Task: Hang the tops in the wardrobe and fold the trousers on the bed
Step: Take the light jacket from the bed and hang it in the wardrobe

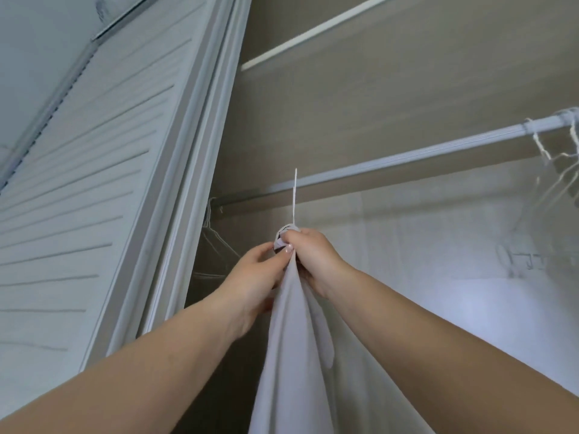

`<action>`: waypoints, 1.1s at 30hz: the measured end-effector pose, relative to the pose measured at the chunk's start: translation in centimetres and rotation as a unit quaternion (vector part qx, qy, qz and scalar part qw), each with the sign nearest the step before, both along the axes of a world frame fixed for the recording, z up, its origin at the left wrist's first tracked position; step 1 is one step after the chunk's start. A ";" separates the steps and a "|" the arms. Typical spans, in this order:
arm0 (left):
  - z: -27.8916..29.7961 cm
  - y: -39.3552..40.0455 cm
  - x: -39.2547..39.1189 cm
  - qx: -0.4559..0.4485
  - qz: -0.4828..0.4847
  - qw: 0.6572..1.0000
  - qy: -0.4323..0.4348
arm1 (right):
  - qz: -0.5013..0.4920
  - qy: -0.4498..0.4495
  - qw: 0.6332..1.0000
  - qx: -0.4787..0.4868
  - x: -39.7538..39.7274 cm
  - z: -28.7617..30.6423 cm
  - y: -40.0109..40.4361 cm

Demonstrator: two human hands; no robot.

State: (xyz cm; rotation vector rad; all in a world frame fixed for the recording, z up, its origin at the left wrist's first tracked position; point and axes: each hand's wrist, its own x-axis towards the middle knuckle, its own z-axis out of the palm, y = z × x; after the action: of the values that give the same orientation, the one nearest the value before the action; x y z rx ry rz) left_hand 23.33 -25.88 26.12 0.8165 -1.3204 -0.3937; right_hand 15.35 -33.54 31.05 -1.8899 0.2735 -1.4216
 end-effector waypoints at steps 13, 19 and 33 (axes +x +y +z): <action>3.2 -1.0 1.0 -0.060 0.107 0.992 -0.001 | -0.055 -0.024 0.998 -0.008 5.7 7.7 -2.7; 3.4 -1.1 0.9 -0.034 0.130 0.991 0.030 | -0.062 -0.007 0.998 0.014 8.4 7.9 -4.5; 2.8 -0.4 0.5 -0.012 0.148 0.987 0.052 | -0.027 -0.020 0.999 0.026 8.2 6.1 -5.2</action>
State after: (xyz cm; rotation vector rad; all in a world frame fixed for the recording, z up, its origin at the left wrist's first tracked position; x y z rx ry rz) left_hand 23.83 -26.29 28.91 0.9434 -1.0841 -0.1817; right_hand 23.54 -38.70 37.16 -1.8225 0.3411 -1.4731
